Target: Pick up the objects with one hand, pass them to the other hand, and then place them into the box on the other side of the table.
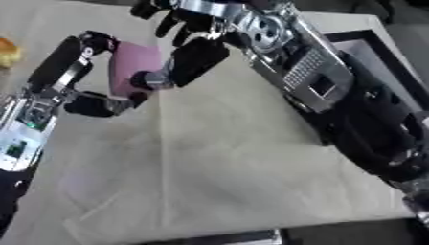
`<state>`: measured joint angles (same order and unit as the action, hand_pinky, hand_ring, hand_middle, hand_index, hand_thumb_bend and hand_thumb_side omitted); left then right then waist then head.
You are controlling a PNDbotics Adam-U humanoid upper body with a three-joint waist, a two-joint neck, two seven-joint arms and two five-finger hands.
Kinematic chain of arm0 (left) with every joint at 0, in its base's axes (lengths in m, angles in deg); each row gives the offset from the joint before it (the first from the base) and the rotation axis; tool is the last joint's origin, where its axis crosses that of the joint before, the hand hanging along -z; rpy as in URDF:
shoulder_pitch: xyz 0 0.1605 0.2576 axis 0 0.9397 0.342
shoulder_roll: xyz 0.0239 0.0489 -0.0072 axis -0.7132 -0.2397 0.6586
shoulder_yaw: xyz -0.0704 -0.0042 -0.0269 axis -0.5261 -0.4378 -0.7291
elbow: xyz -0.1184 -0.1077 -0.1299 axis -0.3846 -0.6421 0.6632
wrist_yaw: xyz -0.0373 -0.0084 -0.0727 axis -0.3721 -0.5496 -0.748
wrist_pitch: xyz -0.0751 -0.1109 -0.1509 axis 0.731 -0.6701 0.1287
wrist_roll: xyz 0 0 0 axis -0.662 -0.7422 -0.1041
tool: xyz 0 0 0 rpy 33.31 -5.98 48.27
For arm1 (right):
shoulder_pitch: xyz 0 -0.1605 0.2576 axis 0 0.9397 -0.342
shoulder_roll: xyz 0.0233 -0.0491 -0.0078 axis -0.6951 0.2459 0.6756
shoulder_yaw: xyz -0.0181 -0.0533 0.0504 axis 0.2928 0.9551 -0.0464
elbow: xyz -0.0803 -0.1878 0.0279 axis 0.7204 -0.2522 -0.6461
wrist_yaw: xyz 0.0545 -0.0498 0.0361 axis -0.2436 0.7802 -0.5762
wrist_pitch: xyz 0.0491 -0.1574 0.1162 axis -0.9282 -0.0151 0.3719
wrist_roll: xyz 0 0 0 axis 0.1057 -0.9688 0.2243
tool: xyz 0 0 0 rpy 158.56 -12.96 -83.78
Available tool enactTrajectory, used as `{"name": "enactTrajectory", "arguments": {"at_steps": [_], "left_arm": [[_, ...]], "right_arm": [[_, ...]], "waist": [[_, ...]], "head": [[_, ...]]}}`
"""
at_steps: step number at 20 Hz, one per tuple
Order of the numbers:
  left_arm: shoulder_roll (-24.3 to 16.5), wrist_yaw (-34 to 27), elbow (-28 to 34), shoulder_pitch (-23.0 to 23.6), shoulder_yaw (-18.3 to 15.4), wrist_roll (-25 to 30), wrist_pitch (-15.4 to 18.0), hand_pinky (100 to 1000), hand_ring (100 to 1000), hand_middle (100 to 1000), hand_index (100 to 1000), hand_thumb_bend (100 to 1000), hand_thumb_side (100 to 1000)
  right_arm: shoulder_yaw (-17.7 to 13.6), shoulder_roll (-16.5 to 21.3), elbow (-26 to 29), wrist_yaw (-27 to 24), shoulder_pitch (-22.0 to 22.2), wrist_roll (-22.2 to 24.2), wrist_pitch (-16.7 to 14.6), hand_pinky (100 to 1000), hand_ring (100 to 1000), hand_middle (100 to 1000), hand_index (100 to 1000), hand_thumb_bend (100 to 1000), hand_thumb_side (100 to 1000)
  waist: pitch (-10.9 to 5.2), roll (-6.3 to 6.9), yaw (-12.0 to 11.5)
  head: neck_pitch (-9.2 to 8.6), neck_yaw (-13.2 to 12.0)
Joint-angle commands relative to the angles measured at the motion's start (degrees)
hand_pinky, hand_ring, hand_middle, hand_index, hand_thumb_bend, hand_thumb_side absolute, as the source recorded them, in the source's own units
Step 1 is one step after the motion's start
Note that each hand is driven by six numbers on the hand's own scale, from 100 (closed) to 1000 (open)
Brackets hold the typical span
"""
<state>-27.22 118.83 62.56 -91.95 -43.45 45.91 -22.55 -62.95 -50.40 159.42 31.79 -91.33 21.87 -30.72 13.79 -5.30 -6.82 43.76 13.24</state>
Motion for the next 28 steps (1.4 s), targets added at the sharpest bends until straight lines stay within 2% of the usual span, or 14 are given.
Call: {"name": "enactTrajectory", "arguments": {"at_steps": [1, 9, 28], "left_arm": [[0.5, -0.7, 1.8, -1.4, 0.1, 0.5, -0.4, 676, 603, 415, 387, 100, 314], [0.6, -1.6, 3.1, -1.3, 0.4, 2.1, -2.2, 672, 602, 413, 388, 100, 316], [0.8, -4.0, 5.1, -1.3, 1.7, 3.5, -2.0, 668, 600, 410, 390, 100, 329]], "right_arm": [[-0.3, 0.7, 0.7, 0.6, -0.5, 0.5, -0.1, 779, 858, 928, 935, 499, 256], [0.0, 0.6, 0.0, 1.1, -0.1, 1.7, -0.6, 780, 857, 926, 934, 504, 259], [0.4, 0.1, -2.8, 1.1, 0.4, -0.2, -0.2, 770, 848, 889, 918, 505, 259]], "waist": [[-0.15, -0.53, 0.0], [-0.07, -0.58, 0.0], [0.17, -0.67, 0.0]], "head": [[-0.15, 0.2], [-0.13, 0.2], [0.1, 0.6]]}}
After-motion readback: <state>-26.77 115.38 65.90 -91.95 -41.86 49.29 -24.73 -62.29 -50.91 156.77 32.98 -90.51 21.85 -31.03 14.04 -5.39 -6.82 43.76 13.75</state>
